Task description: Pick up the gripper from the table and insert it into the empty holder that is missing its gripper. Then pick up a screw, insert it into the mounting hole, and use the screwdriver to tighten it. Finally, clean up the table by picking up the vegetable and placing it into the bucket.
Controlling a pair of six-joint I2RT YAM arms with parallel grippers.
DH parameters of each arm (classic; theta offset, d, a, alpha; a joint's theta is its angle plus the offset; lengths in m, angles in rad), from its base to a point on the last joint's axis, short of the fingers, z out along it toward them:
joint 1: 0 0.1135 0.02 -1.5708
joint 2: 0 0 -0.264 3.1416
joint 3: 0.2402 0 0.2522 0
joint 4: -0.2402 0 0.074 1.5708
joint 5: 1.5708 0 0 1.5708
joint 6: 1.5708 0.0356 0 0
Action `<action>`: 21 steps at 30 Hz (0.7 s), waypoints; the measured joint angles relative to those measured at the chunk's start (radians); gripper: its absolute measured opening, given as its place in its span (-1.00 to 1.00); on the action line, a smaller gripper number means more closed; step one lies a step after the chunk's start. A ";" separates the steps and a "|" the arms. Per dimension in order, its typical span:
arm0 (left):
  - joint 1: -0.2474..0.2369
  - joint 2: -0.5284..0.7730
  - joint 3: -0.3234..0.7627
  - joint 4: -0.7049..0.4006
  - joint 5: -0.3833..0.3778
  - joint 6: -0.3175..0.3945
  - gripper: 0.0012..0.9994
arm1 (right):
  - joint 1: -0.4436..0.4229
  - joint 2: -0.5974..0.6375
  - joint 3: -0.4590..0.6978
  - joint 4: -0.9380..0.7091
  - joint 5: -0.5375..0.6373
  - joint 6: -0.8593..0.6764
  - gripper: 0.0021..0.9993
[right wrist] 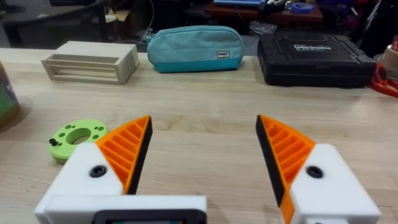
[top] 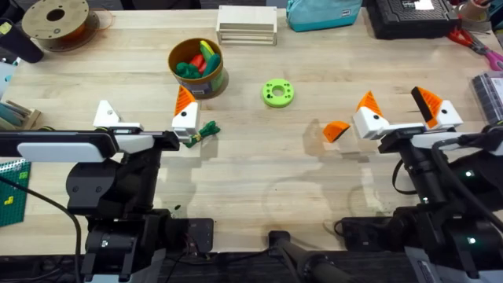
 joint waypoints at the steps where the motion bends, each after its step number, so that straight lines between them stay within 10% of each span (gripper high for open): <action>1: 0.000 0.000 0.000 0.000 0.000 0.000 0.98 | 0.000 0.000 0.000 0.000 0.000 0.000 0.98; 12: 0.000 0.000 0.005 -0.014 -0.020 0.002 0.98 | 0.000 0.000 0.000 0.047 -0.001 0.006 0.98; 21: 0.000 0.115 0.313 -0.381 0.089 0.123 0.98 | 0.000 0.024 0.132 -0.235 -0.005 0.087 0.98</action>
